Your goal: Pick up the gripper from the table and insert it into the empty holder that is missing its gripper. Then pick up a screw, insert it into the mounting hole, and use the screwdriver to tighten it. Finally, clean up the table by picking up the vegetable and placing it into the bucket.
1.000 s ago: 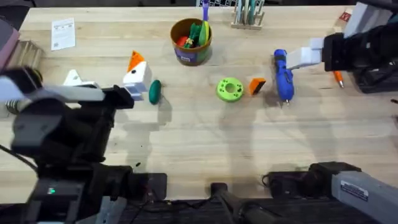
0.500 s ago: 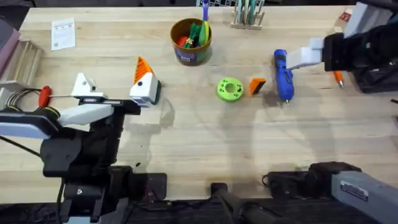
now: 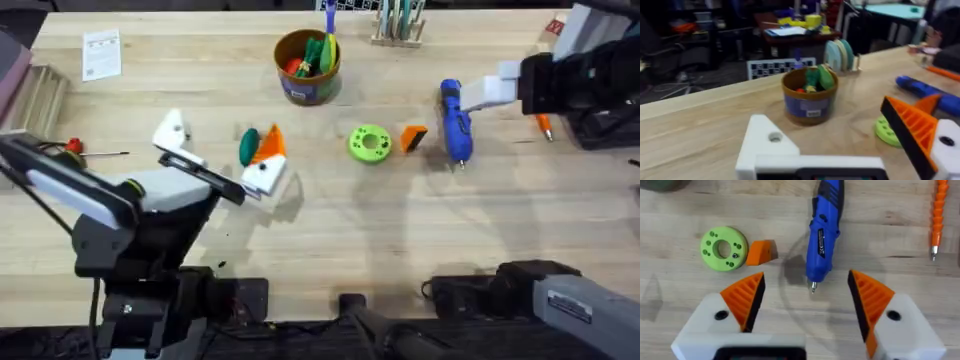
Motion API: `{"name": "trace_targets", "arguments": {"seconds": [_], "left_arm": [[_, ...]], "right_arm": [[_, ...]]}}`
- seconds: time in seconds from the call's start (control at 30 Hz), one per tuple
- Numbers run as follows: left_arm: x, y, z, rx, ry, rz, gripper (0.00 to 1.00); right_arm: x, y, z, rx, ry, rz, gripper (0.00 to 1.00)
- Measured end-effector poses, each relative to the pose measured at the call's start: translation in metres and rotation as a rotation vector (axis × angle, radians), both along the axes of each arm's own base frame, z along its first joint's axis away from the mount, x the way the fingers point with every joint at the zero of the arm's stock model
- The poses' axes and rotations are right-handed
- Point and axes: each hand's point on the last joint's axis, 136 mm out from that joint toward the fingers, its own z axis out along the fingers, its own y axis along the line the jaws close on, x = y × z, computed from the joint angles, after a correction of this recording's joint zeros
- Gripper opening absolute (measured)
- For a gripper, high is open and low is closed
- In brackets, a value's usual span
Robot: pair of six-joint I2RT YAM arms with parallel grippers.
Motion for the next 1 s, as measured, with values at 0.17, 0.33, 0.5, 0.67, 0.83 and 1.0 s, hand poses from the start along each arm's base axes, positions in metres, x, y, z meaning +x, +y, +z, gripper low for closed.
{"name": "trace_targets", "arguments": {"seconds": [0.17,0.33,0.5,0.67,0.83,1.0], "left_arm": [[-0.009,-0.017,-0.013,0.046,0.031,-0.112,0.985],[-0.016,-0.025,-0.016,0.06,0.036,-0.184,0.985],[-0.02,-0.027,-0.026,0.057,0.083,-0.21,0.985],[-0.023,-0.031,-0.024,0.061,0.066,-0.235,0.986],[-0.026,-0.034,-0.024,0.063,0.065,-0.261,0.986],[-0.03,-0.038,-0.024,0.08,0.053,-0.296,0.985]], "right_arm": [[0.0,0.0,0.0,0.0,0.0,0.0,0.986],[0.0,0.0,0.0,0.0,0.0,0.0,0.986],[0.0,0.0,0.0,0.0,0.0,0.0,0.986],[0.0,0.0,0.0,0.0,0.0,0.0,0.985],[0.0,0.0,0.0,0.0,0.0,0.0,0.986],[0.0,0.0,0.0,0.0,0.0,0.0,0.986]]}}
